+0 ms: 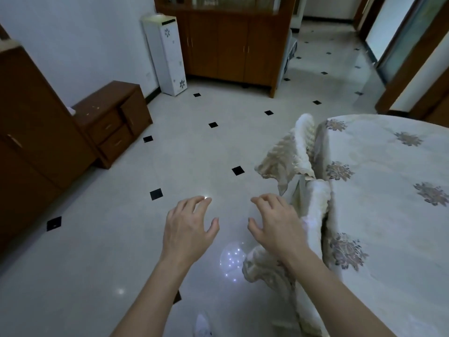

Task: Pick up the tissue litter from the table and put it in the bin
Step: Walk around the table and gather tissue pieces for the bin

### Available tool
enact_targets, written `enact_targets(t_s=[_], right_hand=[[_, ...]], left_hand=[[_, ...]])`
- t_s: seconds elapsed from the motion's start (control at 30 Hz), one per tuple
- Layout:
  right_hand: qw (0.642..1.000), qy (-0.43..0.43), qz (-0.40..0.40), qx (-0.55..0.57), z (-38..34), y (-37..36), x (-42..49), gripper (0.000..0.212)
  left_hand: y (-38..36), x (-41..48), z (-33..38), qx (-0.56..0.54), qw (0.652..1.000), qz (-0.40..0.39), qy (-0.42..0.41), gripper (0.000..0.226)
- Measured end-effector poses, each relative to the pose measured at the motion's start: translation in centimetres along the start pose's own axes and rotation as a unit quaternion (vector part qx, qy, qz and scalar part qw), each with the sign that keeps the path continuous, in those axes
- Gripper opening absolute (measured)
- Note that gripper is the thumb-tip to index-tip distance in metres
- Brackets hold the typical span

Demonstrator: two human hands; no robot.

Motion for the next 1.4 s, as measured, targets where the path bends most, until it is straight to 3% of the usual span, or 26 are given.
enact_targets(t_s=[0.23, 0.57, 0.83, 1.4], right_hand=[[0.999, -0.024, 0.024, -0.004, -3.2, -1.8, 10.3, 0.039], [0.998, -0.050, 0.034, -0.002, -2.2, -3.5, 20.6, 0.039], [0.996, -0.059, 0.068, 0.018, 3.1, -4.8, 32.5, 0.037], [0.991, -0.126, 0.053, -0.005, 21.0, -1.7, 55.2, 0.040]], left_hand=[[1.6, 8.8, -8.3, -0.006, 1.000, -0.005, -0.004, 0.050], [0.8, 19.7, -11.8, 0.016, 0.999, -0.033, -0.041, 0.051], [-0.8, 33.8, -11.8, 0.025, 0.997, -0.032, -0.060, 0.052], [-3.6, 63.2, -6.0, 0.003, 0.994, -0.033, -0.104, 0.051]])
Point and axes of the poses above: each hand's wrist, its own x-axis towards the middle knuckle, its own y-axis out of the back of the hand, z = x × y, the point moved 4 cm from there along x, towards the middle knuckle, and after that the axes turned 12 degrees about -z, right-handed, at the moved point
